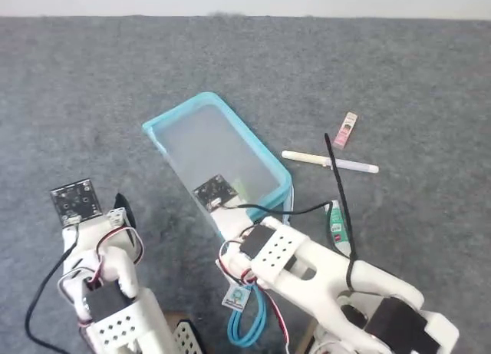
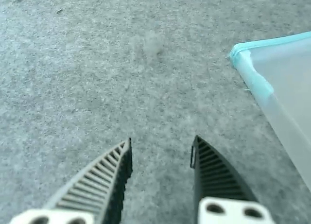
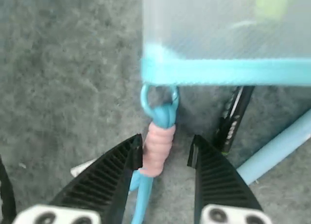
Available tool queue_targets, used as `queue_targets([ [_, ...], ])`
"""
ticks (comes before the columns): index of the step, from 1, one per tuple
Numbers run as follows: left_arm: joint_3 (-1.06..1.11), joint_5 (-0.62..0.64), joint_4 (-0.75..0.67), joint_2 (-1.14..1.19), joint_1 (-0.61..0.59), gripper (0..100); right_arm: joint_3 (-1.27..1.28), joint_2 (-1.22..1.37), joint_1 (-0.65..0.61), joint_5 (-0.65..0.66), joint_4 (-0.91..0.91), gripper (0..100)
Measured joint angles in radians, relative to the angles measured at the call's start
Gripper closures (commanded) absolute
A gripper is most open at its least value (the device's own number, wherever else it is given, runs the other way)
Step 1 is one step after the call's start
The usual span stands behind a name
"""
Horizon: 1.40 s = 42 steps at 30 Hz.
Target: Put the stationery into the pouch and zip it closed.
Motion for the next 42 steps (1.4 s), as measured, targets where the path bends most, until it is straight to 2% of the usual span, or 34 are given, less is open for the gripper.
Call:
queue_targets([
  [8, 0.000, 0.000, 0.000, 0.000, 0.000, 81, -0.028, 0.000, -0.014, 0.066, 0.057, 83.5],
  [17, 0.000, 0.000, 0.000, 0.000, 0.000, 81, -0.028, 0.000, -0.014, 0.074, 0.061, 83.5],
  [23, 0.000, 0.000, 0.000, 0.000, 0.000, 81, -0.044, 0.006, -0.014, 0.074, 0.063, 75.7],
  [33, 0.000, 0.000, 0.000, 0.000, 0.000, 81, -0.072, 0.009, -0.014, 0.078, 0.115, 75.7],
  [42, 0.000, 0.000, 0.000, 0.000, 0.000, 81, -0.164, 0.189, -0.014, 0.078, 0.114, 75.7],
])
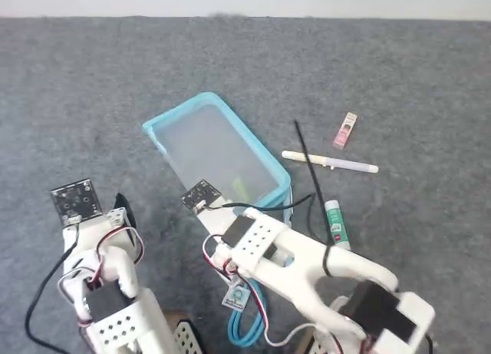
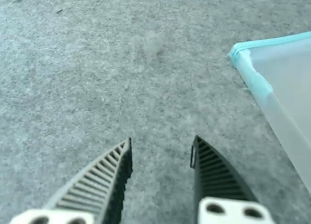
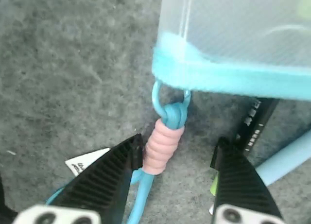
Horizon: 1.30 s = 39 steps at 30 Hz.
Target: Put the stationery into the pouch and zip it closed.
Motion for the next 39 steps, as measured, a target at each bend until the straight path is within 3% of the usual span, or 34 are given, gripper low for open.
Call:
queue_targets([
  [3, 0.000, 0.000, 0.000, 0.000, 0.000, 81, -0.006, 0.012, 0.000, 0.000, 0.000, 78.0],
  [10, 0.000, 0.000, 0.000, 0.000, 0.000, 81, -0.031, 0.012, 0.000, 0.032, 0.052, 99.7],
  [18, 0.000, 0.000, 0.000, 0.000, 0.000, 81, -0.043, 0.012, 0.002, 0.155, 0.063, 99.2],
  [25, 0.000, 0.000, 0.000, 0.000, 0.000, 81, -0.173, -0.091, 0.167, 0.361, 0.193, 99.2],
  [30, 0.000, 0.000, 0.000, 0.000, 0.000, 81, -0.391, -0.218, 0.301, 0.439, 0.356, 99.2],
  [35, -0.009, 0.000, 0.000, 0.000, -0.048, 81, -0.514, -0.226, 0.336, 0.460, 0.434, 99.2],
  [39, -0.009, -0.157, 0.002, 0.000, 0.003, 79, -0.528, -0.226, 0.333, 0.462, 0.414, 99.2],
])
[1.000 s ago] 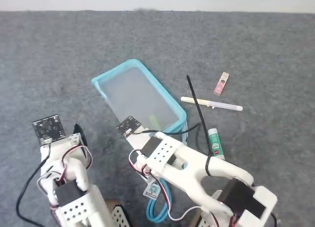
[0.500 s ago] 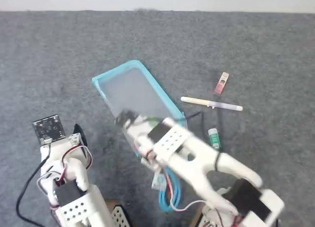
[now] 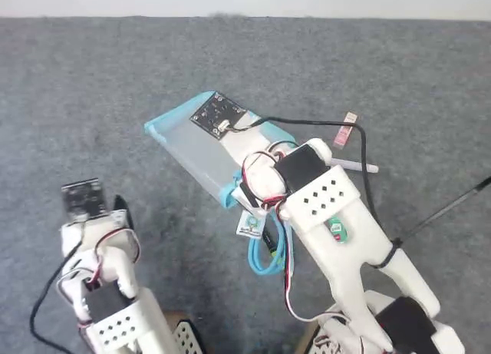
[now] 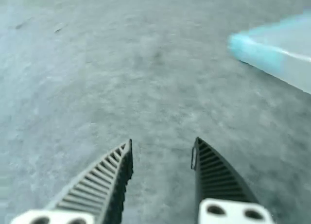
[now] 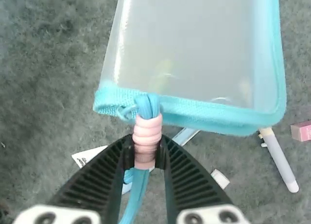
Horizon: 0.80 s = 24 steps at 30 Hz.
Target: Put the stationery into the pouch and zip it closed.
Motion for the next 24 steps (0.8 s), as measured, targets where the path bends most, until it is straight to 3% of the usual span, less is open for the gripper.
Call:
queue_targets([
  [8, -0.206, -0.068, 0.138, 0.057, 0.239, 77, 0.000, 0.000, 0.000, -0.003, -0.017, 99.2],
  [13, -0.493, -0.058, 0.170, 0.371, 0.358, 76, 0.048, -0.068, -0.002, -0.046, -0.129, 99.2],
  [18, -0.832, 0.034, 0.218, 0.746, 0.486, 70, 0.209, -0.207, -0.011, -0.049, -0.261, 99.2],
  [24, -0.836, 0.077, 0.198, 0.738, 0.603, 70, 0.385, -0.325, -0.012, -0.049, -0.413, 99.2],
])
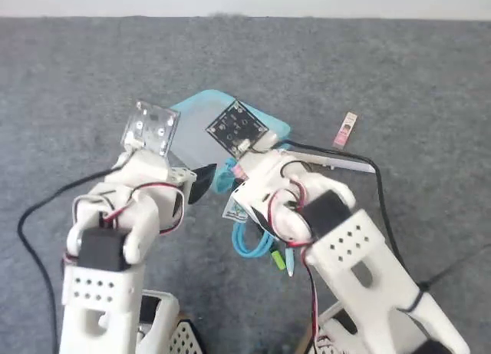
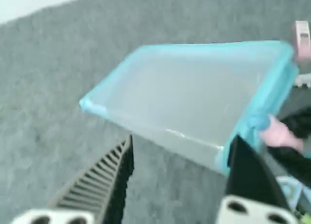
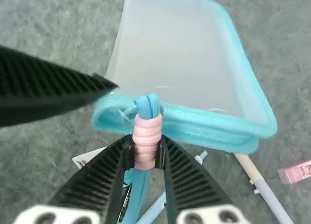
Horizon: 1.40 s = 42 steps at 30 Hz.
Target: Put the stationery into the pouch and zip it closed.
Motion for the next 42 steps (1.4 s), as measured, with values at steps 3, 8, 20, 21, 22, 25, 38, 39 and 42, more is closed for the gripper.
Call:
queue_targets([
  [3, 0.124, 0.002, -0.078, -0.080, 0.006, 70, 0.011, -0.028, -0.020, 0.000, -0.012, 99.2],
  [8, 0.209, -0.012, -0.091, -0.198, 0.009, 70, 0.011, -0.032, -0.028, 0.000, -0.015, 99.2],
  [20, 0.242, -0.041, -0.020, -0.245, 0.035, 70, 0.011, -0.034, -0.031, -0.020, 0.021, 99.2],
  [21, 0.242, -0.043, -0.012, -0.245, 0.034, 70, 0.011, -0.034, -0.031, -0.023, 0.021, 99.2],
  [22, 0.242, -0.044, -0.006, -0.245, 0.032, 70, 0.011, -0.034, -0.031, -0.025, 0.021, 99.2],
  [25, 0.242, -0.051, -0.002, -0.245, 0.032, 70, 0.009, -0.020, -0.031, -0.028, 0.021, 99.2],
  [38, 0.282, -0.052, -0.109, -0.245, 0.034, 70, -0.043, 0.006, -0.031, -0.054, 0.089, 99.2],
  [39, 0.282, -0.052, -0.109, -0.245, 0.034, 70, -0.043, 0.006, -0.031, -0.054, 0.095, 99.2],
  [42, 0.287, -0.052, -0.121, -0.245, 0.034, 70, -0.043, 0.006, -0.031, -0.054, 0.112, 99.2],
])
